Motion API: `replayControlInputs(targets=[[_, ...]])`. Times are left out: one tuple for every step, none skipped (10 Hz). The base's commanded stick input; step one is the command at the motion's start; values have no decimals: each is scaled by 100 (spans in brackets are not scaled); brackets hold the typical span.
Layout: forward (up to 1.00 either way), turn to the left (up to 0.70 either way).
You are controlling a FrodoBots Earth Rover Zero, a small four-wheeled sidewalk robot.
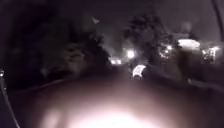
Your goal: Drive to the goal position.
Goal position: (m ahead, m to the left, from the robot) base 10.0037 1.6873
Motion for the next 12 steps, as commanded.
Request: replayControlInputs(targets=[[50, 1], [50, 7], [50, 0], [50, 0], [50, 2], [50, 4], [50, 3], [50, 3], [50, 2], [50, 0], [50, 0], [50, 0]])
